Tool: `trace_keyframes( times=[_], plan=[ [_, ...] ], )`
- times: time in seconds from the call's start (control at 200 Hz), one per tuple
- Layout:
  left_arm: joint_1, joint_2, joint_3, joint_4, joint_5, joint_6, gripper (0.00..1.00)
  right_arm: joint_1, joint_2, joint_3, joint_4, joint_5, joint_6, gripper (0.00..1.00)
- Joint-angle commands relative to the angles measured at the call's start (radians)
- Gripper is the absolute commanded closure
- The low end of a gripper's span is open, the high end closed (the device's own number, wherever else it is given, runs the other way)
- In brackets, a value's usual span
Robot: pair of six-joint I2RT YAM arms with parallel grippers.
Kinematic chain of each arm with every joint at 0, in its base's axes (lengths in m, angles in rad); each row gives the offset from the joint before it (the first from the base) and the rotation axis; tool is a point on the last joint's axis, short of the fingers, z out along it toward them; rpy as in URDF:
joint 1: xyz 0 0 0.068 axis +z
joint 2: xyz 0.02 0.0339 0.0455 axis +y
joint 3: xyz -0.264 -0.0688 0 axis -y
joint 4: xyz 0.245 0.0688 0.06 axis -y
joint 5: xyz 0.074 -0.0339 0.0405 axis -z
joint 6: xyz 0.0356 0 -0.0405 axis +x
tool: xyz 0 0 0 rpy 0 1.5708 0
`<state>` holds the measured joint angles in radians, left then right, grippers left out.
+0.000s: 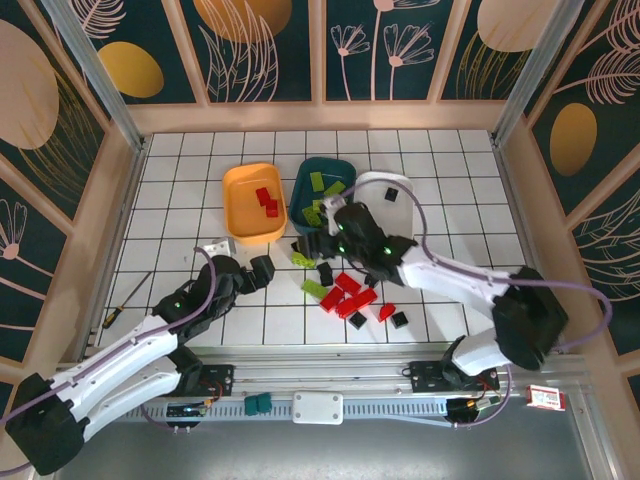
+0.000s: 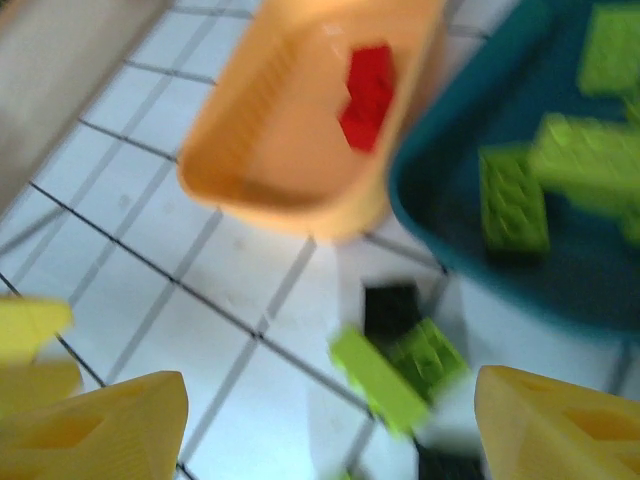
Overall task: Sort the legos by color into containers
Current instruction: Place the lego in the container, then pick up the lego from the bottom-center of the table.
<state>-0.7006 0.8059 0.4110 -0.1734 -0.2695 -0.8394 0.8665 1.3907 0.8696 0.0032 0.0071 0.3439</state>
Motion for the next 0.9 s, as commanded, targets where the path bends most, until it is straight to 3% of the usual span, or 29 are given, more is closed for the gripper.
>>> trace_keyframes(
  times=[0.0, 0.15, 0.275, 0.4, 0.671, 0.896],
  plan=[
    [-0.004, 0.047, 0.017, 0.044, 0.006, 0.013, 0.01, 0.018, -0.125, -0.164, -0.146, 0.124, 0.104, 0.25],
    [-0.005, 0.125, 0.026, 0.087, 0.020, 0.023, 0.01, 0.036, -0.323, -0.297, -0.341, 0.173, 0.260, 0.24],
    [-0.005, 0.178, 0.029, 0.122, 0.029, 0.026, 0.01, 0.038, -0.393, -0.325, -0.474, 0.202, 0.334, 0.23],
    [-0.004, 0.215, 0.030, 0.141, 0.033, 0.026, 0.01, 0.046, -0.358, -0.323, -0.526, 0.181, 0.383, 0.20],
    [-0.005, 0.218, 0.013, 0.163, 0.047, 0.020, 0.01, 0.109, -0.206, -0.281, -0.659, 0.284, 0.493, 0.16],
    [-0.005, 0.217, -0.010, 0.187, 0.049, 0.019, 0.01, 0.114, -0.187, -0.294, -0.627, 0.258, 0.489, 0.22]
  ],
)
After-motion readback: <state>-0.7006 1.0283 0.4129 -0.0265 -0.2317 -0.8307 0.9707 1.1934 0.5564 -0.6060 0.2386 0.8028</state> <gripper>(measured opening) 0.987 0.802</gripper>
